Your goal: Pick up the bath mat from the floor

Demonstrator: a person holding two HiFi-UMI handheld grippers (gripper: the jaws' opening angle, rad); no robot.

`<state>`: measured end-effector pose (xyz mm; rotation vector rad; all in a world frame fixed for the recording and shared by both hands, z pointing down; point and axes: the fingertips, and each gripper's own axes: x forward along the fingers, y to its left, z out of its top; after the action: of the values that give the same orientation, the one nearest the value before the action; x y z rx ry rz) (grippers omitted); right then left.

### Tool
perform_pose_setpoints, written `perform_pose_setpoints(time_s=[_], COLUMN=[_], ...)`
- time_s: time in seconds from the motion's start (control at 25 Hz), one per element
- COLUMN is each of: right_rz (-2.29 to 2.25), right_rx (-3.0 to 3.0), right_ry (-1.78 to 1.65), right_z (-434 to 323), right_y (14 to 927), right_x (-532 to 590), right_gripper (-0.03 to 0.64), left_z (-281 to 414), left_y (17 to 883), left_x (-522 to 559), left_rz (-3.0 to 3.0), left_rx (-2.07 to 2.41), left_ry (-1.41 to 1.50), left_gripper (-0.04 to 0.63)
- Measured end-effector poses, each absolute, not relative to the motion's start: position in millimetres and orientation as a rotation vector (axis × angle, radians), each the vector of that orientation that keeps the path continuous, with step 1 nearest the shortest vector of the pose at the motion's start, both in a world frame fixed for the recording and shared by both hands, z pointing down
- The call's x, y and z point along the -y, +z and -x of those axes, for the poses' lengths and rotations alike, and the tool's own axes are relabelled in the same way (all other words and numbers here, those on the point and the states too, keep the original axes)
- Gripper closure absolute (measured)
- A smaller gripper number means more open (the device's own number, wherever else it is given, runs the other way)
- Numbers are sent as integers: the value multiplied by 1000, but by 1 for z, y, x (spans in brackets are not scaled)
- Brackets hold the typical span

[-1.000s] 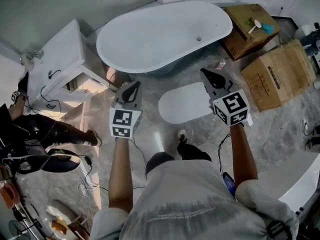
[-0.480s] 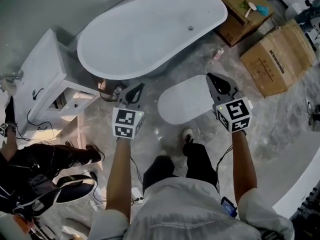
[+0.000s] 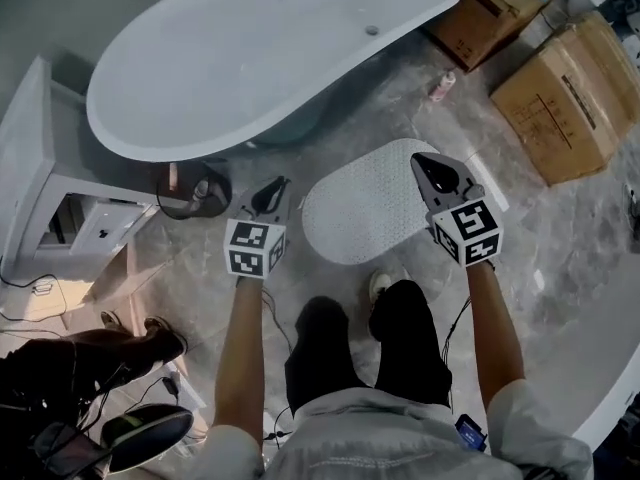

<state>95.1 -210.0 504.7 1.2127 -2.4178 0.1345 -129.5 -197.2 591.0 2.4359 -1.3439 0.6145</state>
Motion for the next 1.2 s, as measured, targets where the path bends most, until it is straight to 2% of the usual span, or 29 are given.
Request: perform_pose_setpoints(time_s=[0.12, 0.16, 0.2, 0.24, 0.52, 0.8, 1.2], right_rz=[-1211, -1214, -1218, -1225, -1230, -1171, -1020], right_rx=[2419, 2416, 2413, 2411, 2416, 2408, 2411], right_ry=[190, 209, 226, 241, 341, 399, 424], right_z=[-103, -106, -110, -113, -106, -82, -39], right_y=[579, 604, 628, 651, 786, 877, 964], right_x=[218, 220, 223, 227, 254, 257, 243], right_gripper=[610, 611, 610, 611, 610, 611, 611], left_z=[133, 133, 133, 132, 132, 128, 127], left_y=[673, 701, 729, 757, 915, 1015, 1120], left_x=[204, 206, 207, 210, 228, 226, 239], left_rz=[-2380, -2359, -2340, -2325, -2264, -2216, -2158], left_rx=[1326, 1321, 1313, 1303, 1232, 1157, 1056], left_ry=[605, 609, 617, 626, 723, 793, 894], left_gripper=[574, 554, 492, 466, 448, 420, 333])
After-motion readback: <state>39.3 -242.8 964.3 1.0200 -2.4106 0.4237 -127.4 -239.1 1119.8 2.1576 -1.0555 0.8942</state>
